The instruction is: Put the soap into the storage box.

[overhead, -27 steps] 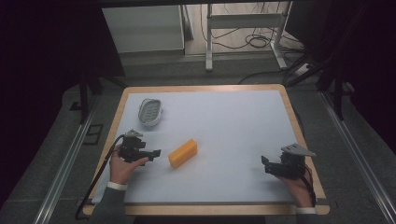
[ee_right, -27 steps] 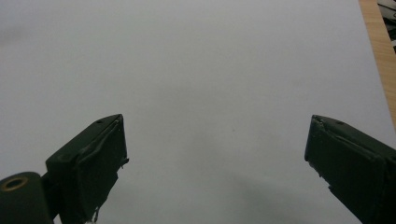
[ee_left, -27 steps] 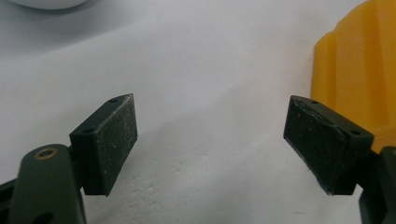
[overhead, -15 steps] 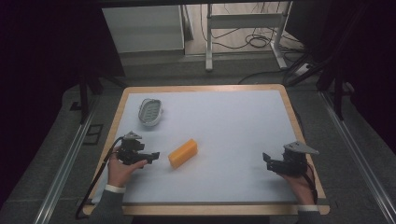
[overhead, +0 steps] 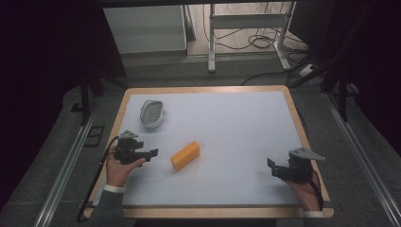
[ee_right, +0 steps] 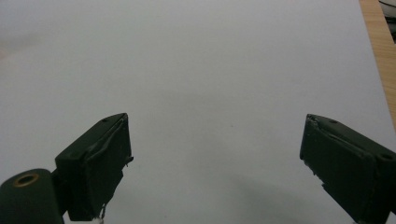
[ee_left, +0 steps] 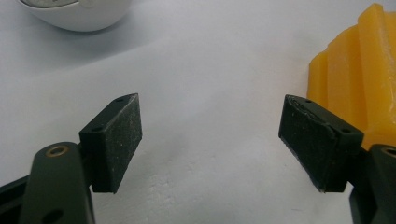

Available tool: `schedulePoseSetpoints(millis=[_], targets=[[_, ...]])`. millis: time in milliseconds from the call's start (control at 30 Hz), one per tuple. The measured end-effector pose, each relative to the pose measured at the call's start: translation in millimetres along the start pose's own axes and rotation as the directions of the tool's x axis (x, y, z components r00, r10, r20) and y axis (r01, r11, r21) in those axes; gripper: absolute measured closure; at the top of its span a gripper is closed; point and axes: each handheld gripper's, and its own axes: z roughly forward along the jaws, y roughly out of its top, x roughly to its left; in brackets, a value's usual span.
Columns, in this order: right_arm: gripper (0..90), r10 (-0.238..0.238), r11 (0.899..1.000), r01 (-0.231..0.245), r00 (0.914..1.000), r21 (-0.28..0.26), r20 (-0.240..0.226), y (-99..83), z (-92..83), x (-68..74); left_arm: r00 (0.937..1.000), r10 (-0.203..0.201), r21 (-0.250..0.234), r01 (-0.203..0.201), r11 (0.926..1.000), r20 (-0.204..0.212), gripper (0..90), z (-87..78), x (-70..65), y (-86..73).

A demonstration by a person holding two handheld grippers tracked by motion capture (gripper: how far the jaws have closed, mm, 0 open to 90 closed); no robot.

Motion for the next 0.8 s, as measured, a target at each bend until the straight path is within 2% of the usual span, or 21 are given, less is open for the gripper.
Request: schedulePoseSetpoints(millis=[67, 167, 267, 333, 433, 567, 800], targets=[[9.0, 0.003, 1.000, -0.003, 1.0000, -0.001, 0.005, -0.9, -1.6, -0.9, 1.0000, 0.002, -0.012, -0.002, 0.9999, -0.009, 23.9, 0.0, -2.8, 0.2], [9.0, 0.030, 0.999, -0.030, 0.9996, -0.016, -0.001, 0.2, -3.6, -2.0, 0.9998, 0.017, 0.004, -0.017, 0.9998, -0.004, 23.0, 1.1, -6.4, 1.6], [9.0, 0.024, 1.000, -0.023, 0.9997, -0.010, 0.005, -0.8, -2.4, -2.2, 0.9997, 0.024, 0.008, -0.024, 0.9997, -0.005, 22.6, 0.7, -8.4, 2.7], [9.0, 0.026, 1.000, -0.026, 0.9996, -0.002, 0.006, -3.9, -1.2, -4.9, 1.0000, 0.007, -0.019, -0.007, 0.9998, -0.005, 22.8, -0.8, -10.5, 4.3], [9.0, 0.041, 0.999, -0.041, 0.9991, -0.008, 0.009, -5.4, -1.4, -9.5, 0.9999, 0.006, -0.024, -0.006, 0.9997, 0.014, 22.7, -1.7, -12.3, 6.4], [9.0, 0.029, 1.000, -0.029, 0.9995, -0.009, 0.013, -5.9, -1.0, -10.8, 0.9990, 0.044, -0.016, -0.044, 0.9989, -0.005, 22.7, -6.5, -17.3, 15.1], [9.0, 0.015, 1.000, -0.014, 0.9996, -0.009, 0.024, -5.3, -0.3, -8.2, 0.9966, 0.081, 0.005, -0.080, 0.9967, -0.016, 22.3, -18.0, -21.9, 22.7]])
